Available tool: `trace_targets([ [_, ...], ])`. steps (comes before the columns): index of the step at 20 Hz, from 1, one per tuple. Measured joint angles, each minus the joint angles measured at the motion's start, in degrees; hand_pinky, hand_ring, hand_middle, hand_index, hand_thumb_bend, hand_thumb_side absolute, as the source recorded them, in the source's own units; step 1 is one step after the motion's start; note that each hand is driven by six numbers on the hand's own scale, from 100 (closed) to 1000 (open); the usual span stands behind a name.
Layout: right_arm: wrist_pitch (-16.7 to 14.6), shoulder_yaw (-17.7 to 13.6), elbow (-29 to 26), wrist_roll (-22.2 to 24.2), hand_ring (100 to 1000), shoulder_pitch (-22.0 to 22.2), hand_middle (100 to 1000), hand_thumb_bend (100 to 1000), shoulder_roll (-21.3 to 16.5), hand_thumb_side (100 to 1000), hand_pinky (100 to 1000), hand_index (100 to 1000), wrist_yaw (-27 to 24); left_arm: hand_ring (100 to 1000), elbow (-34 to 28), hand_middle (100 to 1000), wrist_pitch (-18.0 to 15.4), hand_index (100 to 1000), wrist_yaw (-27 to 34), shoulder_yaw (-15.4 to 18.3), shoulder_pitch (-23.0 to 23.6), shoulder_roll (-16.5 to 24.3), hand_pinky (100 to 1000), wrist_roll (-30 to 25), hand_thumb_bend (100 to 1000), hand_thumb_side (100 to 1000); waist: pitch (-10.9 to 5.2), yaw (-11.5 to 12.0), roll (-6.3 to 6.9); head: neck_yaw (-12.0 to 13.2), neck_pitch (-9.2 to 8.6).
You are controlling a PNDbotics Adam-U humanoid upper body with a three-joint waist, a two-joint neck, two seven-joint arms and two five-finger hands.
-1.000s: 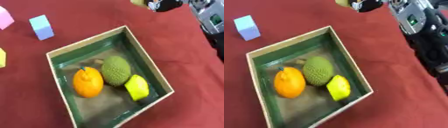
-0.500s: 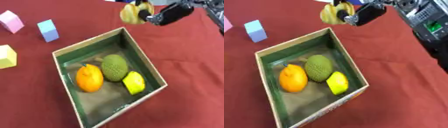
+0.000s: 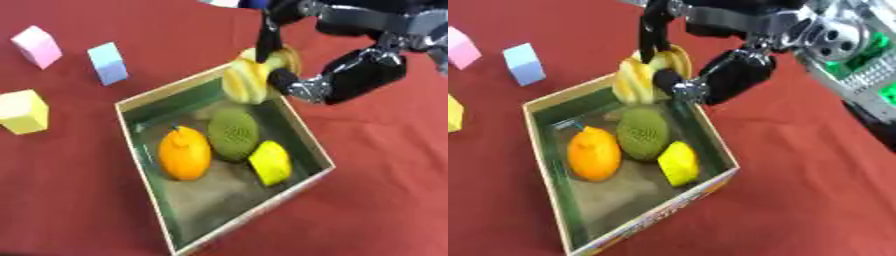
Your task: Pick up objects on the table and place them in the box.
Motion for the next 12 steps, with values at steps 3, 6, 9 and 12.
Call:
trace_targets([
  [3,0.64,1.31,-0.12,1.08,681,0.69,484,133,1.09,100,788,618,1.05,687,0.00,656,0.04,793,0.06,-0.02,0.00,-0.16,763,-0.15,149,627,-0.01,0.00,0.04,0.12,0.01],
  [6,1.30,2.47,-0.13,2.19,687,1.04,498,154,2.08,100,789,636,2.49,686,0.00,656,-0.01,793,0.07,-0.05,0.00,-0.45,762,-0.24,149,628,0.01,0.21,0.05,0.16,0.11],
  [9,1.98,3.43,-0.13,3.00,694,1.55,513,174,2.85,100,791,655,4.23,685,0.00,655,-0.02,793,0.10,-0.08,-0.01,-0.46,762,-0.25,147,630,0.34,0.32,0.01,0.14,0.47],
  [12,2.43,4.24,-0.13,3.75,715,1.91,552,208,3.52,100,797,691,6.16,684,0.00,655,-0.02,793,0.15,-0.09,-0.02,-0.49,761,-0.25,148,632,0.64,0.57,-0.10,0.08,0.49],
])
